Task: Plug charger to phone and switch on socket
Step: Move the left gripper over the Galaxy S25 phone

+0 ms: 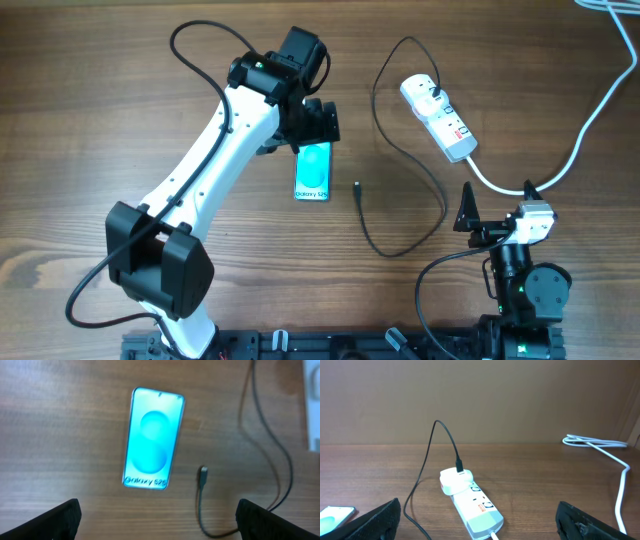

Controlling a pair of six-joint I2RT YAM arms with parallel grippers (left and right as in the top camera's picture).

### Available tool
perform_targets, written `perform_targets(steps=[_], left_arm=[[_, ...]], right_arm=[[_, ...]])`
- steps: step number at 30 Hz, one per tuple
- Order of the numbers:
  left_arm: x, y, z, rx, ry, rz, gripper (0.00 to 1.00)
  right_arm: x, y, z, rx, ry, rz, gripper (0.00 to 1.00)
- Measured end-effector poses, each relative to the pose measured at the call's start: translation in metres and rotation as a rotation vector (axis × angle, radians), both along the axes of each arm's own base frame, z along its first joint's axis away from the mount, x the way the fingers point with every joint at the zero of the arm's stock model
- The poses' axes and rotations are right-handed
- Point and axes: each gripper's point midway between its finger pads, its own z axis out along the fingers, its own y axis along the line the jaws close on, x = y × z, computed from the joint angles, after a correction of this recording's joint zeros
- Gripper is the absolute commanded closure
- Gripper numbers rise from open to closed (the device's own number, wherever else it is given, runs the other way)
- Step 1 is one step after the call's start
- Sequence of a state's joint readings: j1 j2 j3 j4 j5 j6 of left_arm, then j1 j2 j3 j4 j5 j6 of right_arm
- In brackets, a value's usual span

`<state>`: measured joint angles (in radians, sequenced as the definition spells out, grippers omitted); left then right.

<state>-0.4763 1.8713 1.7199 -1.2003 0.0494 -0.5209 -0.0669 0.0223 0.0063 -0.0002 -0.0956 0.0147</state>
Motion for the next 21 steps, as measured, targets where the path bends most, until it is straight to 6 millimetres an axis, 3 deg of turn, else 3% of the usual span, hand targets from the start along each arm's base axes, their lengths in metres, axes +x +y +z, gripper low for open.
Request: perform_targets(steps=[4,9,21], left_arm=[[0.006,-0.004,-0.006,-0.001,-0.012,-0.022,0.0],[0.006,-0.012,-0.036,0.043,0.037,-0.123,0.0],[0.006,-0.024,-0.073,0.093,0.08,-0.169,0.0]], right_arm=[[0.0,0.0,0.0,0.0,0.0,0.0,0.0],[0.0,0.0,0.0,0.0,0.0,0.0,0.0],[0.0,0.0,0.0,0.0,0.0,0.0,0.0]])
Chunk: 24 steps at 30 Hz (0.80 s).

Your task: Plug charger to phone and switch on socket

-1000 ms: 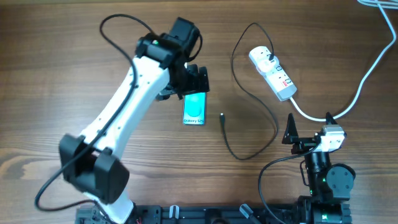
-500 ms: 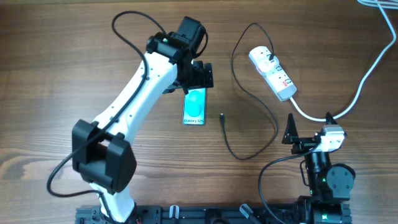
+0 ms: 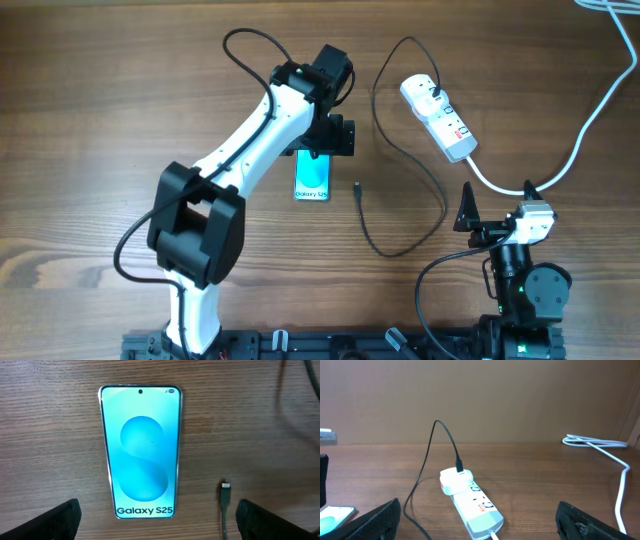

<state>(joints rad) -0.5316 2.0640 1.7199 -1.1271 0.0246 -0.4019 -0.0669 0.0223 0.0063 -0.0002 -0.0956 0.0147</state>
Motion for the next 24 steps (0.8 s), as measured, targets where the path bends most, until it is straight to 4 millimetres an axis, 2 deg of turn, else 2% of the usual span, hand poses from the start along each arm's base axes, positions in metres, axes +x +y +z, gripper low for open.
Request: perform_targets(steps=[5,11,24], left_arm=[[0.0,0.002,-0.008,0.02,0.012,0.016,0.0],[-0.001,0.003,-0.029,0.053,0.044,0.026,0.0],[0.005,0.005,-0.032,0.078,0.02,0.028,0.0]], right_arm=[[0.0,0.0,0.0,0.0,0.0,0.0,0.0],[0.0,0.0,0.0,0.0,0.0,0.0,0.0],[0.0,0.0,0.0,0.0,0.0,0.0,0.0]])
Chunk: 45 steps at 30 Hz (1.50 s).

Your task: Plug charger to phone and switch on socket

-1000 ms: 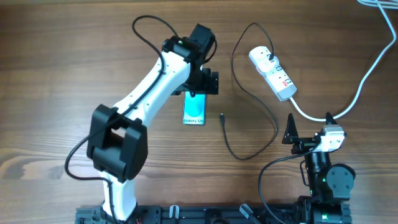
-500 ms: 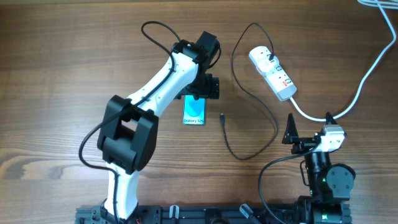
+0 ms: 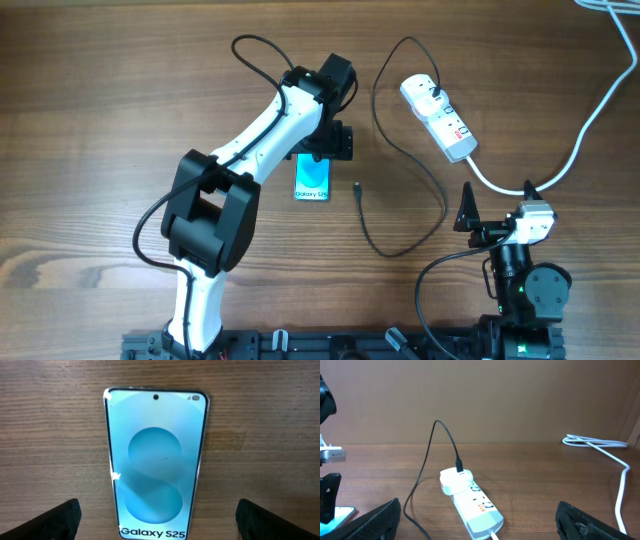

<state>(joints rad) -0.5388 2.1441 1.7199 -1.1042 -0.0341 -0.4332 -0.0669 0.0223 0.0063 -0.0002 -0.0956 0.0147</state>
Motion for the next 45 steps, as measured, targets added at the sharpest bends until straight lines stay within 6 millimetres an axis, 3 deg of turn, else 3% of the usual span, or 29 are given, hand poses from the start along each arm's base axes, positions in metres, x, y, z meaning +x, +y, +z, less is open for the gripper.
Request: perform_targets(steps=[10,36,45], left_arm=[[0.001,0.001,-0.017,0.02,0.022,0.002,0.0],[0.007,-0.001,-0.02,0.006,-0.003,0.006,0.0],[0.002,0.001,-0.03,0.012,0.009,0.006,0.0]], right_arm=[[0.0,0.0,0.0,0.0,0.0,0.0,0.0],[0.0,0.0,0.0,0.0,0.0,0.0,0.0],[0.0,0.0,0.0,0.0,0.0,0.0,0.0]])
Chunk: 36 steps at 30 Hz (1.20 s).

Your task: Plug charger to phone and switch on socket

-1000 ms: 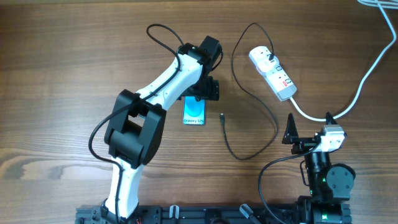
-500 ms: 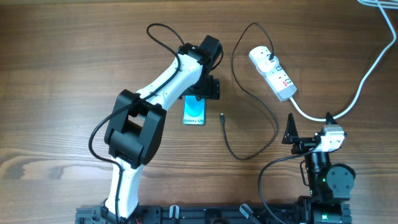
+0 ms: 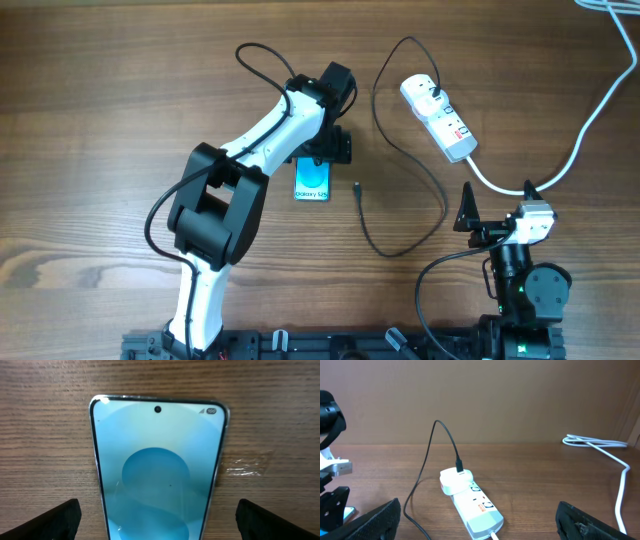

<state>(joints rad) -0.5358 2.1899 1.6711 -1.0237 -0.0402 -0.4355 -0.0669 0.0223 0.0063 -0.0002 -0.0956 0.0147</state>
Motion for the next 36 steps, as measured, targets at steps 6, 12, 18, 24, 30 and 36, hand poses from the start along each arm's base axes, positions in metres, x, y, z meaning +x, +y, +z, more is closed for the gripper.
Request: perform_targets(steps=[6,12,18,24,30,36], left_arm=[[0.0,0.0,-0.0023,-0.002,-0.002,0.0,0.0],[0.0009,-0.0005,-0.0023,-0.004,-0.006,0.0,0.0],[0.0008,-0.0005,-0.0023,-0.004,-0.005,0.0,0.0],[-0.002,0.0015,-0.0024,0.004,0.006,0.001,0.0],[-0.0021,0.0043,-0.0024,0.006,0.012,0.006,0.0],[-0.0024,0.0039,-0.0024,0.002,0.015,0.007,0.0]], right_arm=[[0.0,0.0,0.0,0.0,0.0,0.0,0.0],[0.0,0.0,0.0,0.0,0.0,0.0,0.0],[0.0,0.0,0.0,0.0,0.0,0.0,0.0],[0.0,0.0,0.0,0.0,0.0,0.0,0.0],[0.0,0.0,0.0,0.0,0.0,0.0,0.0],[0.0,0.0,0.0,0.0,0.0,0.0,0.0]])
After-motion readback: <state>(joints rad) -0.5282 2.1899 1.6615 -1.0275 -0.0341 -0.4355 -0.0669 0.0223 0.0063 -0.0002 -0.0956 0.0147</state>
